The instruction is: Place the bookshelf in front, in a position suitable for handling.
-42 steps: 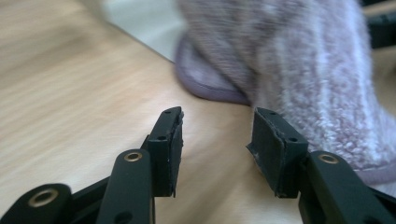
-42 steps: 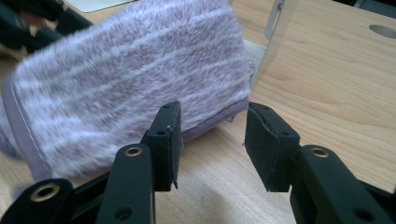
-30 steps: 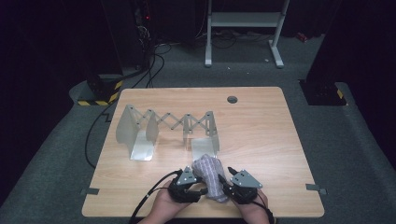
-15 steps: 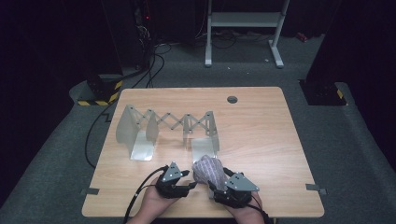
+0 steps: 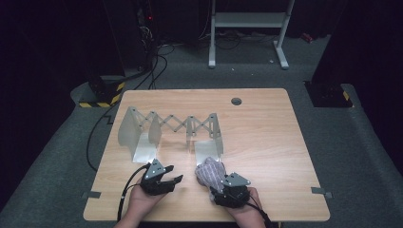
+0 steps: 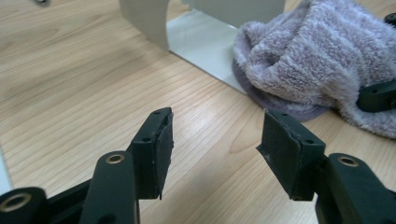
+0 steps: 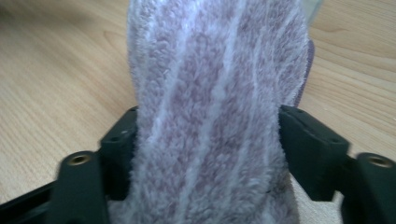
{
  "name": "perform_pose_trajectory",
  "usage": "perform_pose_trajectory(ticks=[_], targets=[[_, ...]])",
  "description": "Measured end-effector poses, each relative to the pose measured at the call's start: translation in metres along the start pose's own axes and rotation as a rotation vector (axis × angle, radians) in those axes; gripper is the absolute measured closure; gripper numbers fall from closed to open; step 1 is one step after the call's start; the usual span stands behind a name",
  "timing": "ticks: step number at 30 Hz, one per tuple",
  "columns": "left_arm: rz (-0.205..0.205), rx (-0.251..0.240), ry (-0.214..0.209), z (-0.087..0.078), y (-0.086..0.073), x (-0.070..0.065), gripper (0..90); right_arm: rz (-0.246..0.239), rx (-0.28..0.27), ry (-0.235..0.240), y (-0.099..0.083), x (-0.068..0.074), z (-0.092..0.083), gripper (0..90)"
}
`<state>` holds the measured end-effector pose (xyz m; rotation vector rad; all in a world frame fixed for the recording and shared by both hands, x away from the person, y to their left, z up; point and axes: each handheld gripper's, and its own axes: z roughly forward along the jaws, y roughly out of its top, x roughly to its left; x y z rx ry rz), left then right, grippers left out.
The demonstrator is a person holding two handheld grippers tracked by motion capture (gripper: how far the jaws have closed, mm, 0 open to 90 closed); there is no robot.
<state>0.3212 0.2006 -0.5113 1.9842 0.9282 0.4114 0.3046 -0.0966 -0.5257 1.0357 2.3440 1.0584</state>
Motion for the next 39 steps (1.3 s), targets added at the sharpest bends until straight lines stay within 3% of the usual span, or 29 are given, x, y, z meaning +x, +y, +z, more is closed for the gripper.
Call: perform_pose_trajectory(ticks=[8, 13, 19, 26, 34, 39], targets=[[0.025, 0.045, 0.009, 0.002, -0.008, 0.003, 44.3, -0.050, 0.009, 0.015, 0.000, 0.006, -0.002, 56.5], [0.019, 0.031, 0.020, 0.001, -0.007, 0.004, 45.0, -0.052, -0.008, 0.036, -0.001, 0.003, -0.003, 61.2], [-0.003, 0.011, 0.042, -0.001, -0.007, 0.008, 44.9, -0.045, -0.065, 0.018, 0.000, -0.002, -0.015, 62.9], [-0.035, -0.015, 0.103, -0.007, -0.008, 0.019, 45.1, 0.013, -0.114, -0.038, -0.002, -0.026, -0.034, 62.8], [-0.095, -0.045, 0.198, -0.016, -0.008, 0.044, 47.1, 0.092, -0.142, -0.134, -0.010, -0.061, -0.048, 63.0], [-0.136, -0.073, 0.232, -0.020, -0.001, 0.059, 48.0, 0.149, -0.170, -0.202, -0.014, -0.081, -0.057, 63.0]])
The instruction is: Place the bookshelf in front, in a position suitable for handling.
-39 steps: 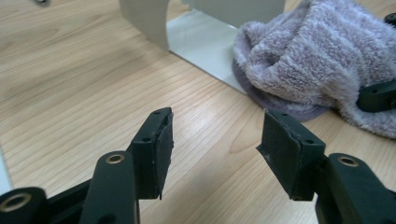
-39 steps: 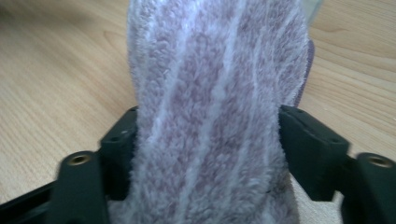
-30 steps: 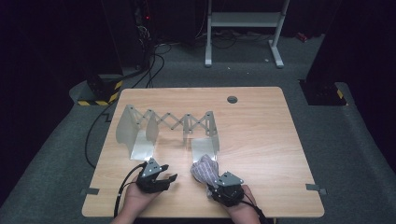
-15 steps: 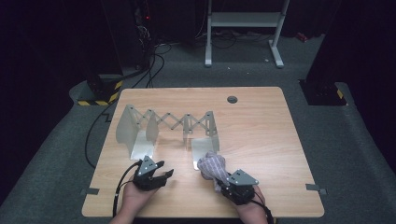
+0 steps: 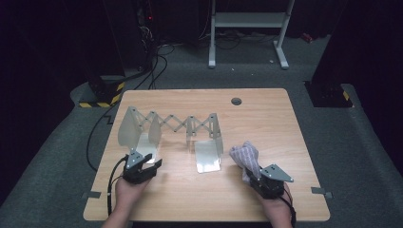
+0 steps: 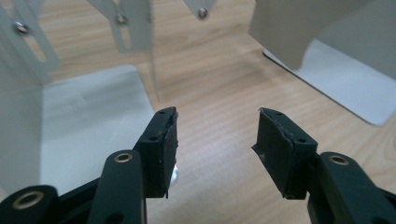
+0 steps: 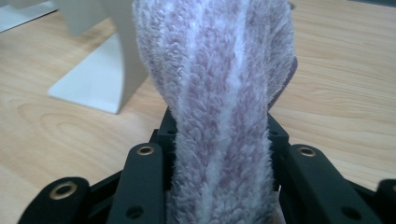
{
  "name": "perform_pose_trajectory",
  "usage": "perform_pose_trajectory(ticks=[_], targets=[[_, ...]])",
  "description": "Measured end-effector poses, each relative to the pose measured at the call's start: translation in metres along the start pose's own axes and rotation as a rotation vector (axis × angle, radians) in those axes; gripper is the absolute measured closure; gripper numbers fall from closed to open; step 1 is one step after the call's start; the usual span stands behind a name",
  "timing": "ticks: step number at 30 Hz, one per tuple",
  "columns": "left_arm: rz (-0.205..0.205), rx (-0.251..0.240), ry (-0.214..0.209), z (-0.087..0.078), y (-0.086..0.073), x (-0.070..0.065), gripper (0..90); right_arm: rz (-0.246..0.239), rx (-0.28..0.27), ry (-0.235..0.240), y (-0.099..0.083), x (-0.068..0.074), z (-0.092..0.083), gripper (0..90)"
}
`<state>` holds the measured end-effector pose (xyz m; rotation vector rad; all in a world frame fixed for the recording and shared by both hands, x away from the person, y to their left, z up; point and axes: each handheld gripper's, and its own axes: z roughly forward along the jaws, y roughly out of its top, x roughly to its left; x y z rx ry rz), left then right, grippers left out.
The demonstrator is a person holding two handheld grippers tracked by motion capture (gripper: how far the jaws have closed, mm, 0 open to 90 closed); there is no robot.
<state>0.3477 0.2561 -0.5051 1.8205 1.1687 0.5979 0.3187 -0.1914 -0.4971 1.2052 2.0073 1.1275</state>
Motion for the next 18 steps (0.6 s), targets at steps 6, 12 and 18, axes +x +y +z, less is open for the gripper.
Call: perform_pose_trajectory(ticks=[6, 12, 18], targets=[[0.000, -0.049, 0.042, 0.004, 0.026, 0.008, 51.8, -0.004, 0.025, 0.014, -0.003, 0.002, 0.006, 62.8], [0.018, -0.055, 0.080, 0.016, 0.045, 0.012, 61.3, -0.028, 0.034, 0.028, -0.004, 0.008, 0.009, 62.6], [0.013, -0.066, 0.138, 0.019, 0.051, 0.013, 80.7, -0.030, 0.042, 0.035, -0.005, 0.008, 0.010, 62.5]])
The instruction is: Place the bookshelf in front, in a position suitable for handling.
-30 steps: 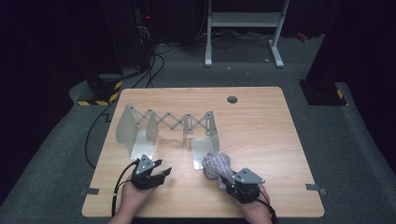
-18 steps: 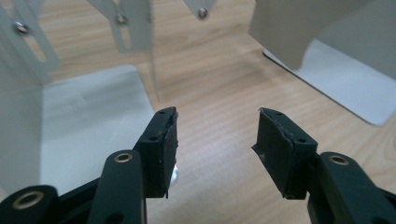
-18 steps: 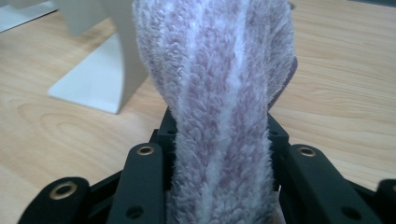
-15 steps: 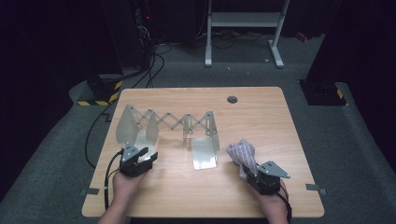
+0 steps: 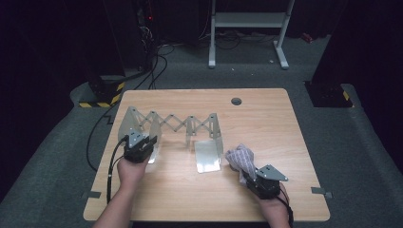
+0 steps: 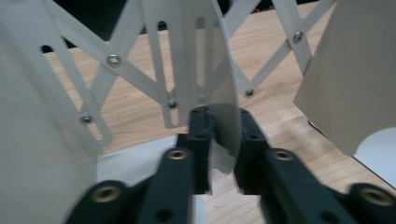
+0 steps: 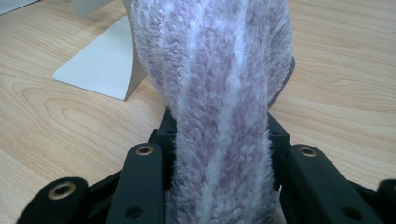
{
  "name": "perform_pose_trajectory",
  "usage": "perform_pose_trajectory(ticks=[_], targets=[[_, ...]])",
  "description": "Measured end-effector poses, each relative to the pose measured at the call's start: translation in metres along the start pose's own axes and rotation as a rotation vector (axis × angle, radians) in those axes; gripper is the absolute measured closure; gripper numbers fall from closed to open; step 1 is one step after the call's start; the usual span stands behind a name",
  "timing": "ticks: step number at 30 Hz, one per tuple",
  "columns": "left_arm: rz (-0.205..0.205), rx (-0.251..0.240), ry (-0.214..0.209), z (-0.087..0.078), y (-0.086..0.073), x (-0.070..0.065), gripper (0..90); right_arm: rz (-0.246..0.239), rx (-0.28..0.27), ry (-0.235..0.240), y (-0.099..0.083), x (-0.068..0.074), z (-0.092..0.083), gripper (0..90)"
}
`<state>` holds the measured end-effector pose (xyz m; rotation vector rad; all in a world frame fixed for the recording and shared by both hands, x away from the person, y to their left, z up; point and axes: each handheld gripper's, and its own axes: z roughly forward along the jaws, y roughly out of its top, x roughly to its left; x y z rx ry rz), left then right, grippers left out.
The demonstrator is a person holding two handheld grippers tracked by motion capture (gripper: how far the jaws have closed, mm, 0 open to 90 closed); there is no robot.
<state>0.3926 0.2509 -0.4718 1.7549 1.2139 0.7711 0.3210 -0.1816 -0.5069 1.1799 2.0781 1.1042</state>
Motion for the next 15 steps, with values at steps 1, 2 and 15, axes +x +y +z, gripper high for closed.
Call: perform_pose_trajectory(ticks=[1, 2, 15], targets=[[0.002, -0.004, 0.014, -0.001, 0.000, -0.001, 81.9, -0.002, 0.001, 0.001, 0.000, 0.001, 0.000, 62.6], [0.005, -0.009, 0.026, -0.002, -0.001, -0.001, 83.4, -0.004, 0.001, 0.002, 0.000, 0.001, 0.001, 62.5], [0.054, -0.022, 0.000, -0.037, -0.020, -0.024, 83.8, -0.012, 0.022, -0.010, 0.000, 0.010, 0.007, 62.5]])
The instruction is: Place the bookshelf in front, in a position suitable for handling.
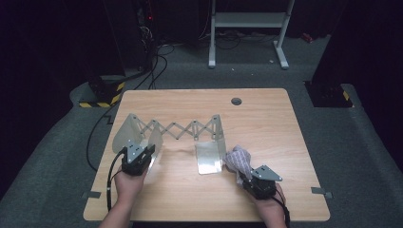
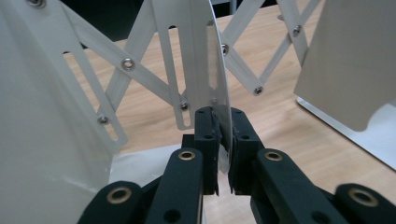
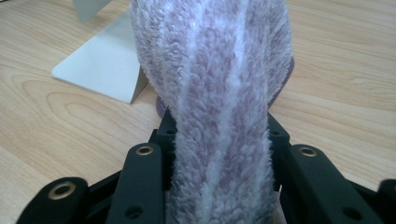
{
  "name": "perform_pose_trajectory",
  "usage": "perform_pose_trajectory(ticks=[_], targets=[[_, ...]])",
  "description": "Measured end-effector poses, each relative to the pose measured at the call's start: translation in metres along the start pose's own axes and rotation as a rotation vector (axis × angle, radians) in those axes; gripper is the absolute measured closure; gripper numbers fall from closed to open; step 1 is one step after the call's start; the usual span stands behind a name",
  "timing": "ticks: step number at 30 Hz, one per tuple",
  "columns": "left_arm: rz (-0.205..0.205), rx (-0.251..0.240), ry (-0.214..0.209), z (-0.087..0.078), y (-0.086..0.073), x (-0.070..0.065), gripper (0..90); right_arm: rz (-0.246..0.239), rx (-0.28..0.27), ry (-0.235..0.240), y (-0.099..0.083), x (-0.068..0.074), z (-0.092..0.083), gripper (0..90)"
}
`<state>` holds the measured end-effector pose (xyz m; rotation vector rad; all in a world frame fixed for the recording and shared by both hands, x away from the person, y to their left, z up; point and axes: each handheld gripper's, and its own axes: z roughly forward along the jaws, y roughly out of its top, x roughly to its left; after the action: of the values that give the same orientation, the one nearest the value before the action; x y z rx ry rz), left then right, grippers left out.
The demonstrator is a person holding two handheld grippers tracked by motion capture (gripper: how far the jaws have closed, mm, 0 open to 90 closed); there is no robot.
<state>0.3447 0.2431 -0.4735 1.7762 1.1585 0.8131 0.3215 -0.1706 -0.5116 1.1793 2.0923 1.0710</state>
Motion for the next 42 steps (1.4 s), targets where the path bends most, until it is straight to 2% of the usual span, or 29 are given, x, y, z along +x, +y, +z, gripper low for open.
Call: perform_pose_trajectory(ticks=[3, 7, 10, 13, 17, 19, 21, 23, 24, 25, 27, 28, 31, 34, 39, 42], targets=[[0.001, -0.014, -0.001, -0.005, -0.006, -0.004, 82.5, 0.018, 0.000, -0.030, 0.000, -0.001, 0.002, 62.4], [-0.018, -0.024, -0.002, -0.001, -0.009, -0.002, 81.5, 0.036, -0.004, -0.080, 0.003, -0.003, 0.005, 62.4], [-0.020, -0.030, -0.019, 0.002, -0.007, -0.001, 80.2, 0.031, 0.013, -0.061, 0.003, 0.000, 0.011, 62.3], [-0.015, -0.034, -0.027, 0.003, -0.008, -0.001, 78.4, 0.017, 0.039, -0.032, 0.005, 0.010, 0.020, 62.0], [-0.021, -0.041, -0.042, 0.002, -0.011, 0.004, 75.7, -0.025, 0.086, -0.032, 0.016, 0.018, 0.034, 61.4], [-0.018, -0.043, -0.049, 0.001, -0.013, 0.005, 76.9, -0.014, 0.101, -0.026, 0.022, 0.019, 0.039, 61.4], [-0.008, -0.043, -0.050, 0.001, -0.013, 0.004, 79.5, -0.003, 0.098, -0.025, 0.023, 0.021, 0.042, 61.4], [-0.005, -0.043, -0.048, 0.001, -0.013, 0.004, 79.6, 0.010, 0.072, -0.023, 0.019, 0.024, 0.043, 61.5], [-0.008, -0.042, -0.053, 0.002, -0.013, 0.004, 79.5, 0.010, 0.067, -0.024, 0.017, 0.026, 0.043, 61.5], [-0.003, -0.042, -0.054, 0.001, -0.013, 0.004, 79.2, -0.011, 0.074, -0.019, 0.017, 0.028, 0.041, 61.4], [0.000, -0.041, -0.058, 0.001, -0.013, 0.003, 78.4, -0.006, 0.069, -0.006, 0.018, 0.027, 0.038, 61.4], [0.001, -0.032, -0.059, 0.001, -0.014, 0.003, 76.4, 0.006, 0.067, 0.005, 0.017, 0.027, 0.036, 61.3], [0.002, -0.008, -0.079, 0.002, -0.020, 0.001, 69.0, 0.001, 0.062, 0.020, 0.014, 0.030, 0.033, 61.2], [0.012, 0.016, -0.091, 0.002, -0.025, -0.002, 66.2, 0.013, 0.047, 0.037, 0.015, 0.032, 0.030, 61.1], [0.013, 0.009, -0.106, 0.001, -0.027, -0.001, 64.1, 0.016, 0.035, 0.044, 0.017, 0.035, 0.027, 60.4], [0.014, 0.007, -0.112, 0.001, -0.027, -0.001, 63.5, 0.014, 0.050, 0.040, 0.015, 0.036, 0.031, 60.1]])
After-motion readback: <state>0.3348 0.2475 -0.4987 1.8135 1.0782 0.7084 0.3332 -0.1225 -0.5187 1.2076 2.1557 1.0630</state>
